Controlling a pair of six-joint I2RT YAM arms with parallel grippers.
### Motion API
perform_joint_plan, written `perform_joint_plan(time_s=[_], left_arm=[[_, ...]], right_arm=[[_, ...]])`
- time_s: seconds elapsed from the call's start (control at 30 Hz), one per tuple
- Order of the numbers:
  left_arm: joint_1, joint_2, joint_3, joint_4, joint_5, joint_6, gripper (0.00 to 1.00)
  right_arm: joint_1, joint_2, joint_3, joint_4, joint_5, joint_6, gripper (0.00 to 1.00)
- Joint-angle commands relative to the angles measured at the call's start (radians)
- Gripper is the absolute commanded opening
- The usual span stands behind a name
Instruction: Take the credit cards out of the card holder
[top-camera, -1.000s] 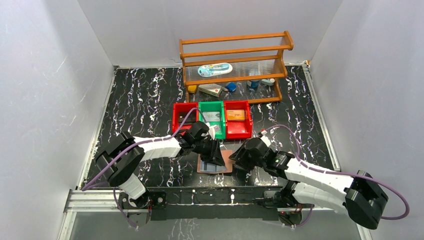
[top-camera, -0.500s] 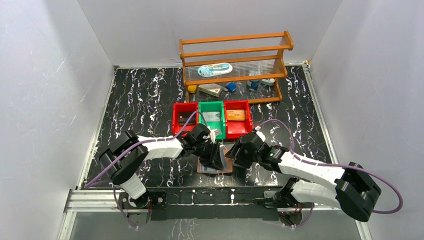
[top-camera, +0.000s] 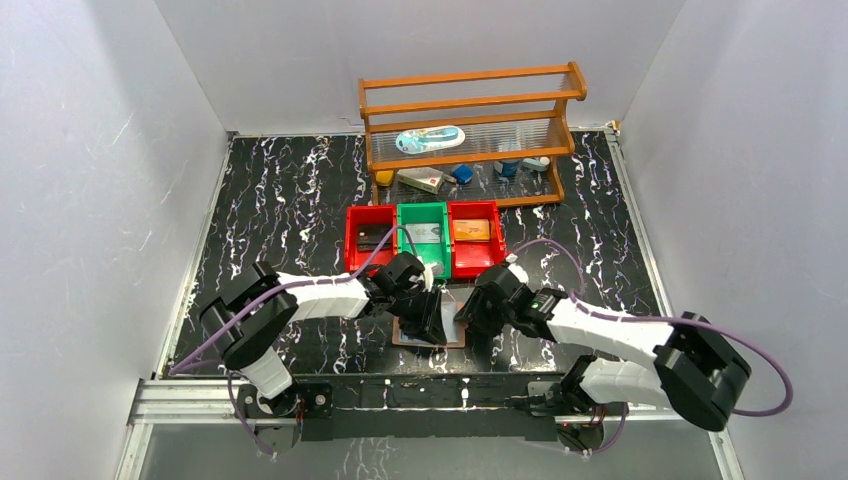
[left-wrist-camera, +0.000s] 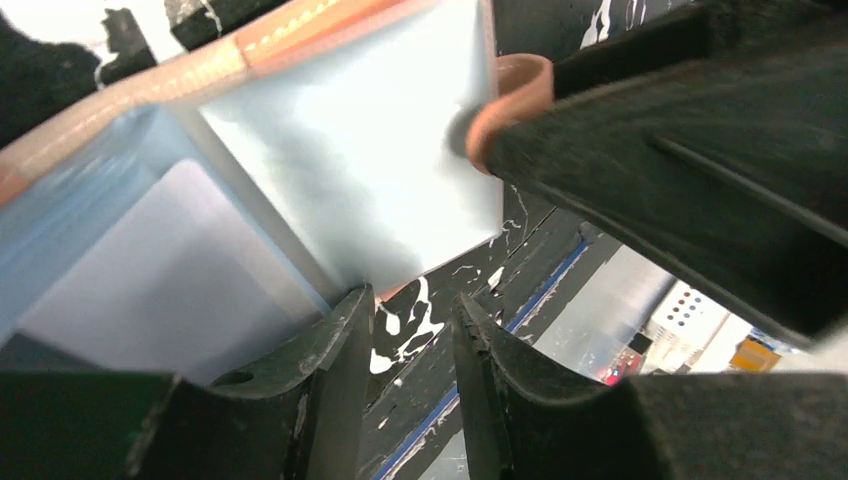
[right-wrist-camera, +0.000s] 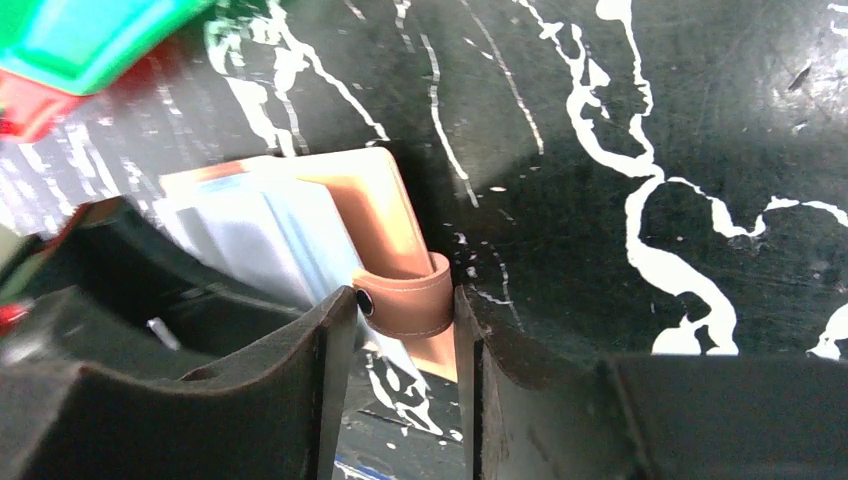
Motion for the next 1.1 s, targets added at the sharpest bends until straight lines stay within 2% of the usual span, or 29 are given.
perform_joint_plan(time_s=[0.0,0.13,0.33,0.43,0.87,1.07], left_arm=[[-0.006,-0.095,0.03,-0.107,-0.09,0.041,0.35],[-0.006,-0.184,0.05,-0.192,-0.199,0.071,0.37],[-0.006,-0.316,0.067,-0.345,-0.424,0.109,0.46],[-0.006,-0.321,0.077,-0.393,-0.489,0.129,0.5],[-0.005,-0.191,0.09,-0.369,-0.445,0.142,0.5],[-0.005,-0.131,0.088,-0.407,-0.477,0.136,0.48]], right_arm=[[-0.004,0.093,0.08,-0.037,-0.015,-0.032,0.45],[-0.004,0.15,0.127,-0.103,-0.004,-0.048,0.39],[-0.004,0.168,0.122,-0.079,-0.026,-0.05,0.39],[-0.004,0.175,0.123,-0.079,-0.031,-0.051,0.39],[-0.004,0.153,0.105,-0.049,-0.037,-0.048,0.39],[-0.004,0.126,0.137,-0.055,-0.046,-0.067,0.44]])
